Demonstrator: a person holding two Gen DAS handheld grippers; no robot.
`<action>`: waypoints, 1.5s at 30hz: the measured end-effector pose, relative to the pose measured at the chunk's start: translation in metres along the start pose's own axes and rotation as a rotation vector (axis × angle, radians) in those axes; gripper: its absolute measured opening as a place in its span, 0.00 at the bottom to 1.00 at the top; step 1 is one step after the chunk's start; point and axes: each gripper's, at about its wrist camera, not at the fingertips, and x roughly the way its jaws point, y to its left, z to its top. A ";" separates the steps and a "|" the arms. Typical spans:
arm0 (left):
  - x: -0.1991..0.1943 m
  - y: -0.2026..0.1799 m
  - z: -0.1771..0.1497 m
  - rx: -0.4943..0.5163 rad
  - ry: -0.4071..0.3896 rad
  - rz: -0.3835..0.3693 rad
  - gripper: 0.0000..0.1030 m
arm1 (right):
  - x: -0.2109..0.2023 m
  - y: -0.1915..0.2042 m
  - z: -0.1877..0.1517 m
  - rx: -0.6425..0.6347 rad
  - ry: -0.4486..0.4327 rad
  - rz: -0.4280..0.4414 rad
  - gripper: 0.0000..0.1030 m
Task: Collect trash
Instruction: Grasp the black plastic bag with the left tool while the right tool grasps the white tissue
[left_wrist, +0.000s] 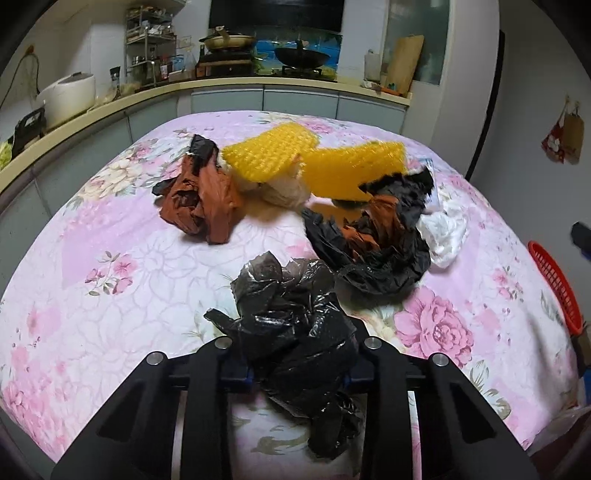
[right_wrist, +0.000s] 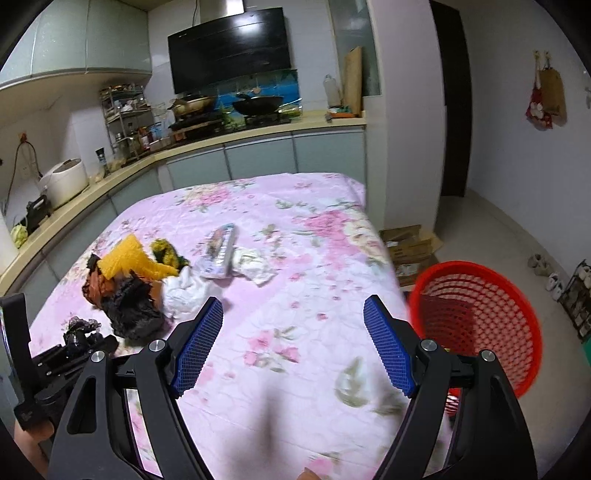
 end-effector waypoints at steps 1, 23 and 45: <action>-0.002 0.003 0.002 -0.008 -0.006 -0.001 0.28 | 0.007 0.005 0.001 -0.001 0.011 0.014 0.74; -0.023 0.032 0.025 -0.069 -0.100 0.022 0.28 | 0.121 0.097 0.005 -0.094 0.252 0.125 0.74; -0.027 0.025 0.026 -0.042 -0.127 0.020 0.28 | 0.070 0.068 0.006 -0.067 0.112 0.096 0.27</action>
